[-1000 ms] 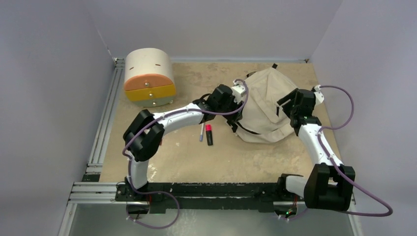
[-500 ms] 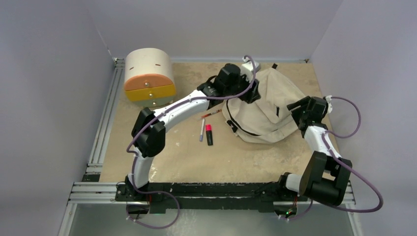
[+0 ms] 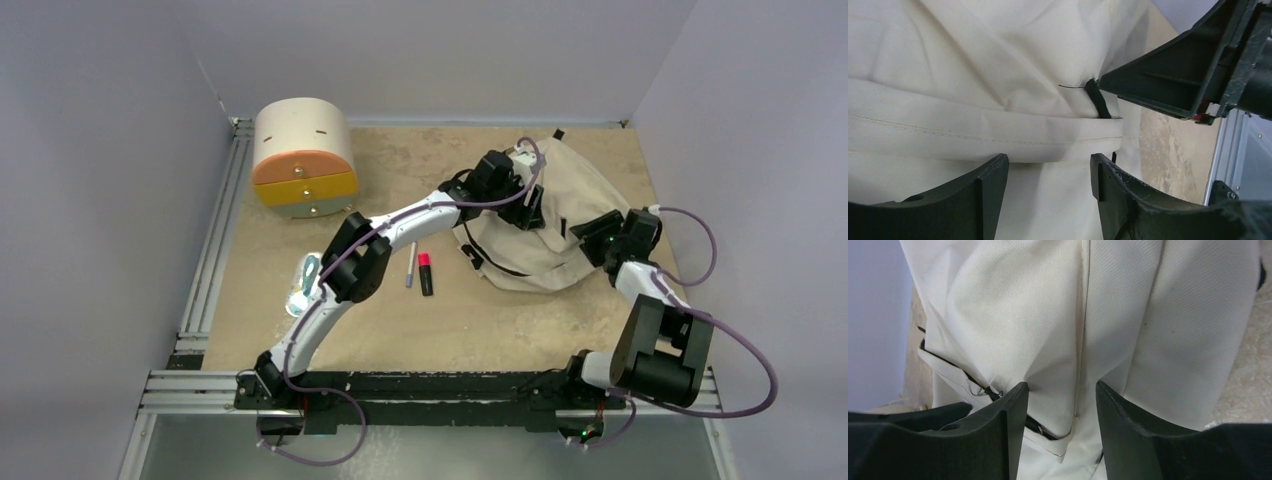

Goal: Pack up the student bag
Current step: Unzip the student bag at the center of the board.

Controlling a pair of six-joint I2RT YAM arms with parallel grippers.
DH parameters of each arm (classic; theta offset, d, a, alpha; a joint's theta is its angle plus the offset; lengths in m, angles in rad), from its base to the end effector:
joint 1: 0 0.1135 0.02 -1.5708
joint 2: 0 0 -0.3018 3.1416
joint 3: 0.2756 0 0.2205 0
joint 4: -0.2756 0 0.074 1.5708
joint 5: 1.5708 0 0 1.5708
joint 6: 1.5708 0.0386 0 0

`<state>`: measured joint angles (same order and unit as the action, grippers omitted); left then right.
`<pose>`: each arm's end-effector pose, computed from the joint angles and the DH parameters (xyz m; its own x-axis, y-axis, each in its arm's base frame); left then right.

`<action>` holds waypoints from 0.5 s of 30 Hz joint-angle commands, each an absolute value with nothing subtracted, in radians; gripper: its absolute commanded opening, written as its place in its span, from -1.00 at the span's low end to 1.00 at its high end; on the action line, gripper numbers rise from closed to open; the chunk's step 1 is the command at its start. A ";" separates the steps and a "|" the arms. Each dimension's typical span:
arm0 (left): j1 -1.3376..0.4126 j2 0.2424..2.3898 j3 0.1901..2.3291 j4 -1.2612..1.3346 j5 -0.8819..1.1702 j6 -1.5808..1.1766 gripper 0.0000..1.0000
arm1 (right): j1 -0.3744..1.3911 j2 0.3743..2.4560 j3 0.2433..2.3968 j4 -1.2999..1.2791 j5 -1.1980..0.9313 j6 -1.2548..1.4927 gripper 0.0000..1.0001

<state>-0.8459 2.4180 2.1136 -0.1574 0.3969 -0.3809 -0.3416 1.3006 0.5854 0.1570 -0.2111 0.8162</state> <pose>0.3633 -0.4326 0.2581 -0.6162 0.1786 -0.7671 0.7441 0.4512 -0.4927 0.2230 -0.0707 0.2513 -0.2252 0.8361 -0.5002 0.4733 0.5426 0.6940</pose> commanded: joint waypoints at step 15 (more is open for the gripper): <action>-0.880 2.478 2.259 -0.083 0.373 -0.454 0.29 | -0.344 1.400 0.586 0.297 -0.423 0.725 -0.94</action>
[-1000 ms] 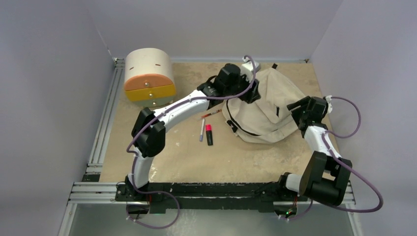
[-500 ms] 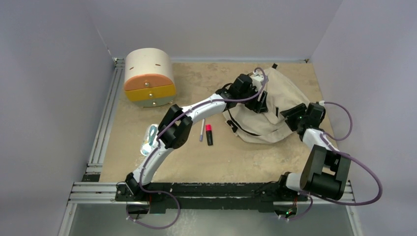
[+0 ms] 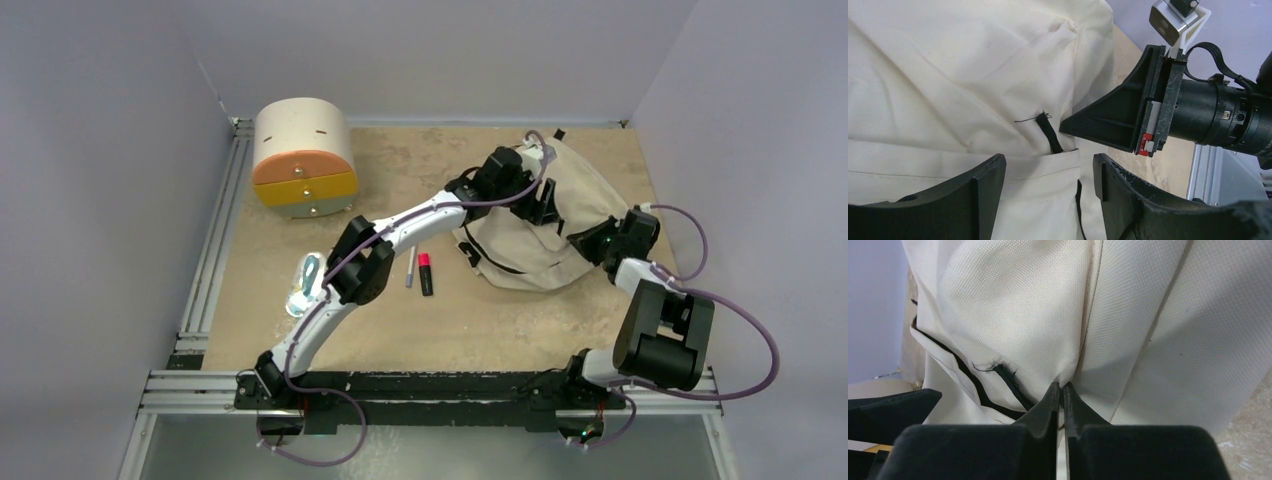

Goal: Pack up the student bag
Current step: Unzip the student bag at the center of the board.

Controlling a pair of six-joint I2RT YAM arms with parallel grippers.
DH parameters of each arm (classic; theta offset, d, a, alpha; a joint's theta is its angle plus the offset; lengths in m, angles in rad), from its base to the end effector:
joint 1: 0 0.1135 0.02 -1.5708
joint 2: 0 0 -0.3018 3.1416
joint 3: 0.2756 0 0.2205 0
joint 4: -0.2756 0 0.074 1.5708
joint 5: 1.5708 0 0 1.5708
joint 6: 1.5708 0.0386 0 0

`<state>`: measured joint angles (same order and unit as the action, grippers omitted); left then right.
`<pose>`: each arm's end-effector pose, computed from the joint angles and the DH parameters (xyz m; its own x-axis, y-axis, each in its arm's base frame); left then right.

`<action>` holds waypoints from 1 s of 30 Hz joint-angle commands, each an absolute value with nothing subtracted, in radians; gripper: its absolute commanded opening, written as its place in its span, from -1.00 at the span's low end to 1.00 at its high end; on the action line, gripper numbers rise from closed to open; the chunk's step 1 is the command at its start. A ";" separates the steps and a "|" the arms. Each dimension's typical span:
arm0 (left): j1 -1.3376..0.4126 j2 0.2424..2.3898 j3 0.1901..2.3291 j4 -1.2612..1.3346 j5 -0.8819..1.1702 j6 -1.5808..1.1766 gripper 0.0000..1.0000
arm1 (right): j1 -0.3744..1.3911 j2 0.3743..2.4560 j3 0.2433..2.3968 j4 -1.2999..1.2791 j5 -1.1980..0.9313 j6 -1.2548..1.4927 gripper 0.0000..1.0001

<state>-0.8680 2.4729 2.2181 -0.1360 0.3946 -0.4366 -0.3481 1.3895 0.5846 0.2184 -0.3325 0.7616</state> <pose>0.3627 -0.4511 0.2634 -0.6181 0.1258 -0.7759 0.7424 0.4178 -0.5237 0.2374 -0.0727 0.2379 -0.3304 0.8138 -0.4781 0.4074 0.5799 0.7055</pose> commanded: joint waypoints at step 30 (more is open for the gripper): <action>-1.006 2.621 2.395 -0.153 -0.022 -0.125 0.11 | -0.342 1.301 0.542 0.285 -0.507 0.705 -1.00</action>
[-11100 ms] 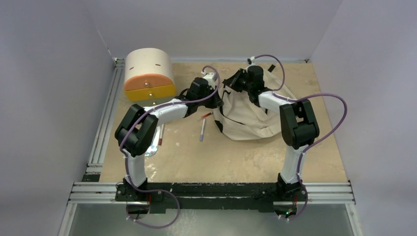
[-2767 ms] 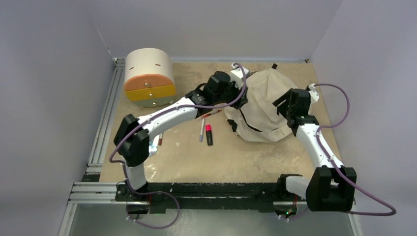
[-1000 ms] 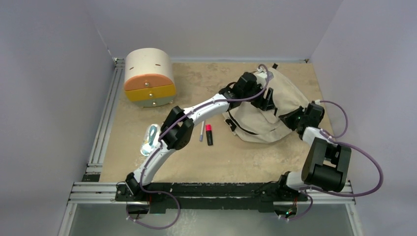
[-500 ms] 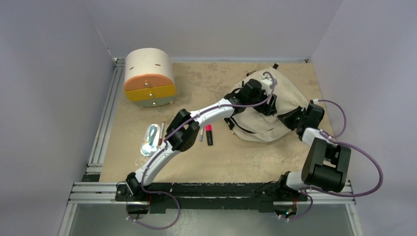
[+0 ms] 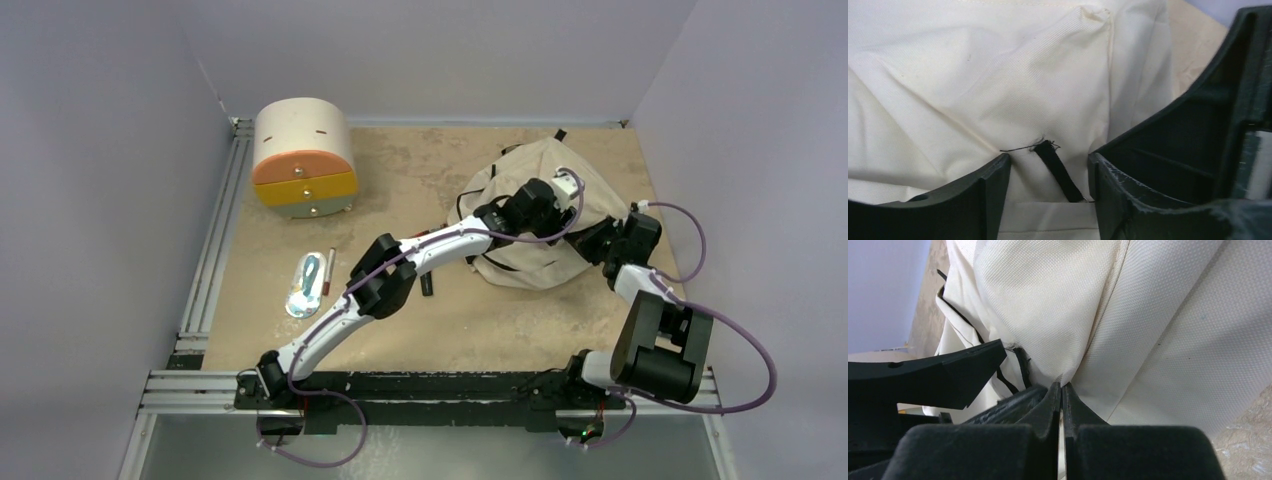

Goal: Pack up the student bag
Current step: Unzip the student bag at the center of the board.

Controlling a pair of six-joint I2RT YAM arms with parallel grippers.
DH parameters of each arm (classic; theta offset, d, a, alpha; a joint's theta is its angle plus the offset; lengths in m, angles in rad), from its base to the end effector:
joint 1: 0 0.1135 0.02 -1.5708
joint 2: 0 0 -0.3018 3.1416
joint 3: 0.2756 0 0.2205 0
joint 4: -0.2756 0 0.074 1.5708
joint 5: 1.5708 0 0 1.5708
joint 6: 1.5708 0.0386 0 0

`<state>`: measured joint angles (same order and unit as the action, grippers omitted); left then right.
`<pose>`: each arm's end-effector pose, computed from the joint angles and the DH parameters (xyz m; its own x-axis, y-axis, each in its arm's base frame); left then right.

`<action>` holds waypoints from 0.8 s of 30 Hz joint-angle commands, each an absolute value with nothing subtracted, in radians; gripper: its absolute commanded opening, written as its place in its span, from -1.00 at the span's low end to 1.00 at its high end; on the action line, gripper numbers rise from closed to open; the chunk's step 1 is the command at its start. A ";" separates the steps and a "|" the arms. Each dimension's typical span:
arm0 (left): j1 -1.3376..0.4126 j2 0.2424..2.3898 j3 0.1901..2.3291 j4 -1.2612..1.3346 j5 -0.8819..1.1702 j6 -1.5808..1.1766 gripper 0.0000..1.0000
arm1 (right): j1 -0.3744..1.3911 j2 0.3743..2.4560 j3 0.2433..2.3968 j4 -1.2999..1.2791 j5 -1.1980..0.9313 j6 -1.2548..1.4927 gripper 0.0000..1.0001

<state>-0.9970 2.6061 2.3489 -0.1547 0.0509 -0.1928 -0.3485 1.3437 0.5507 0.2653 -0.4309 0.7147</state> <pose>0.3258 -0.5076 0.2265 -0.3789 0.2336 -0.8955 0.8064 0.5581 -0.1956 0.2291 -0.0661 0.2436 -0.3764 0.7703 -0.5147 0.2884 0.6254 0.7251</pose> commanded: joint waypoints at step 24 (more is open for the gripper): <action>-1.012 2.594 2.360 -0.148 -0.147 -0.058 -1.00 | -0.342 1.302 0.520 0.291 -0.493 0.686 -1.00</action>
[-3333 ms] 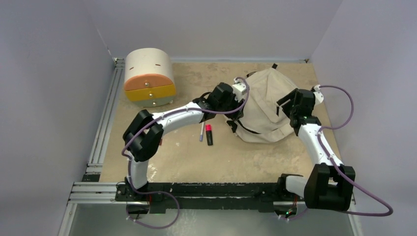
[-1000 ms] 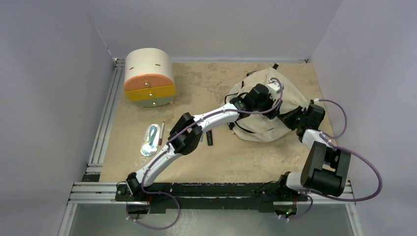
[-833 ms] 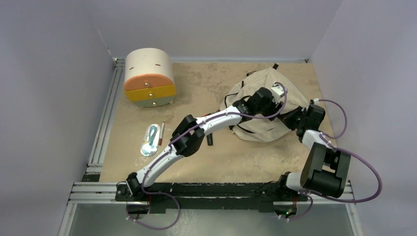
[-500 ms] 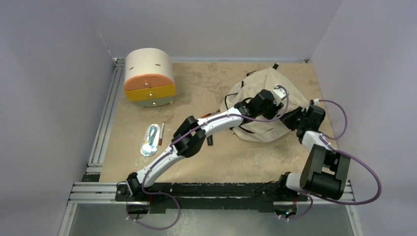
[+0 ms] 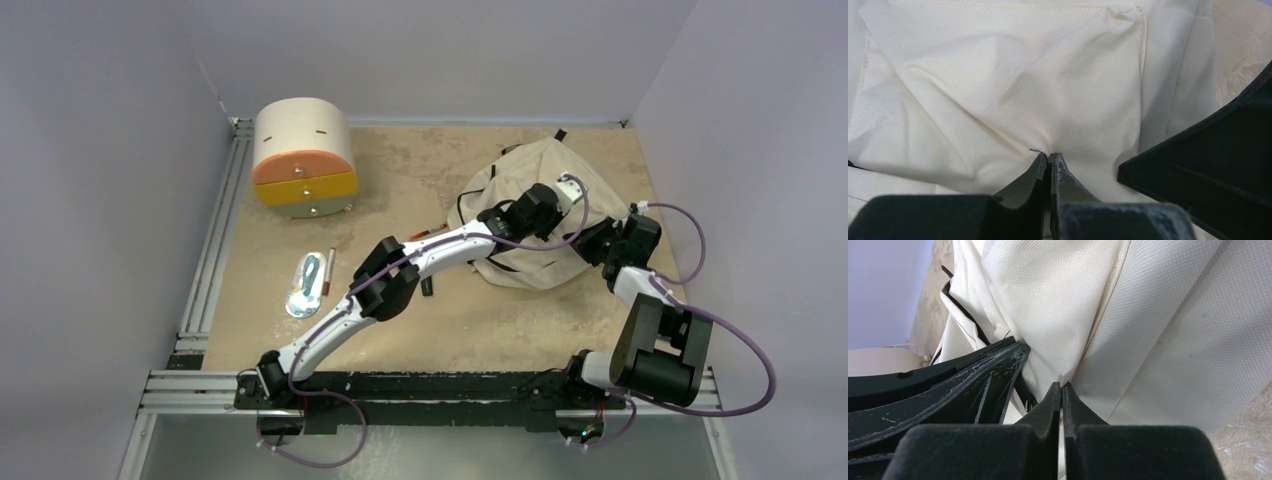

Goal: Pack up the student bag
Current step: Unzip the student bag at the center of the board.

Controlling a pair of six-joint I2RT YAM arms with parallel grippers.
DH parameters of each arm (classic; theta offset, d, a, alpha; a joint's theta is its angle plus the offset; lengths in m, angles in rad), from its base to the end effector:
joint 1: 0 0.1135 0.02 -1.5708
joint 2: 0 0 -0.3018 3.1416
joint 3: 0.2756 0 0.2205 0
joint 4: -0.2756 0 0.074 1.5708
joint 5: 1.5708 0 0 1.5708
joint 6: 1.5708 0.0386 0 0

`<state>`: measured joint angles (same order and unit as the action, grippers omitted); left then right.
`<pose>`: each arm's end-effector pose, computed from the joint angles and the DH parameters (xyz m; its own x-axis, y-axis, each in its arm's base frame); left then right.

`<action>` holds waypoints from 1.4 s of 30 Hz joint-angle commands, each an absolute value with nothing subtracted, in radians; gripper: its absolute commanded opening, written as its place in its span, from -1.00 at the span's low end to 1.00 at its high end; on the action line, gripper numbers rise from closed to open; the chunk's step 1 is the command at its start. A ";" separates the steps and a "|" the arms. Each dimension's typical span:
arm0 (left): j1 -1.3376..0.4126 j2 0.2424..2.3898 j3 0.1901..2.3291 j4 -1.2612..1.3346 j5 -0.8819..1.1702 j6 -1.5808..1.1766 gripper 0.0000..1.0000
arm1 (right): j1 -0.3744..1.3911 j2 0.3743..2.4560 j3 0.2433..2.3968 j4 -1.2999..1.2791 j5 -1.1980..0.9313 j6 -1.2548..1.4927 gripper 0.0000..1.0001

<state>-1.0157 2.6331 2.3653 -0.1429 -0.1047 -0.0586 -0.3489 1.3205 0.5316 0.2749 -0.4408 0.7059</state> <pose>0.3234 -0.5139 0.2173 -0.2566 0.3033 -0.9177 0.7810 0.6244 -0.0120 0.2238 -0.0639 0.2441 -0.3775 0.7617 -0.5266 0.2693 0.6344 0.7245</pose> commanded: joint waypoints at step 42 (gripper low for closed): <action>-0.807 2.419 2.194 -0.056 -0.056 -0.078 -1.00 | -0.342 1.327 0.512 0.263 -0.451 0.670 -1.00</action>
